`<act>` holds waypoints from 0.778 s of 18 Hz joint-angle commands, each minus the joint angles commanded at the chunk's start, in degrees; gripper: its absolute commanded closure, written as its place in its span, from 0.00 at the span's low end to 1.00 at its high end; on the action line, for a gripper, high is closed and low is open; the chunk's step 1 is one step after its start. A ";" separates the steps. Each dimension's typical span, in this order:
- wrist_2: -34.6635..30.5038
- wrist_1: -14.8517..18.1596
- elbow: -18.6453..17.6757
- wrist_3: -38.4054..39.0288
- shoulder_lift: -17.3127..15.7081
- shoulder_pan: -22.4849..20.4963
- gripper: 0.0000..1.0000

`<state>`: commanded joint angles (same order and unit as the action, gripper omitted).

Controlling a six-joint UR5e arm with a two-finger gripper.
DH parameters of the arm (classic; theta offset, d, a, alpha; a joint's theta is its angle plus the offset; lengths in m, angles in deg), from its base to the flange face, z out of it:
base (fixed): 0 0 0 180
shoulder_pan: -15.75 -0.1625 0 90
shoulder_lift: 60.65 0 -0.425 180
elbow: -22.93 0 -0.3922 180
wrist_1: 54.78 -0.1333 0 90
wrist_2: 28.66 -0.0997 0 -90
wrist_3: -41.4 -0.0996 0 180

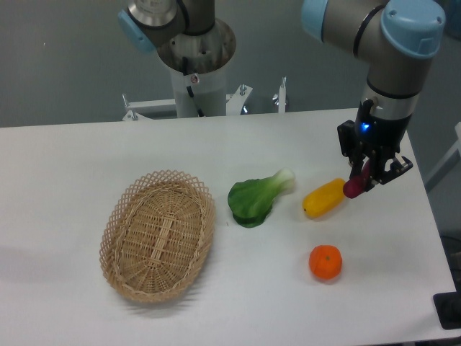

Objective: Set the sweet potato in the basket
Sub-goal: 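Hold the purple sweet potato in the gripper and lift slightly, then carry the sweet potato over the bok choy toward the wicker basket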

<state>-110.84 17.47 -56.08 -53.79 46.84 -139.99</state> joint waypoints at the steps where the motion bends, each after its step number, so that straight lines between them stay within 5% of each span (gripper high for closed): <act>1: 0.00 -0.26 -0.52 0.00 -0.09 0.09 0.62; 6: 0.00 -0.18 -0.70 1.84 -0.97 0.97 0.62; 14: 0.26 -2.63 -0.79 19.14 0.44 9.04 0.62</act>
<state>-110.58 14.84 -56.87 -34.65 47.28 -130.95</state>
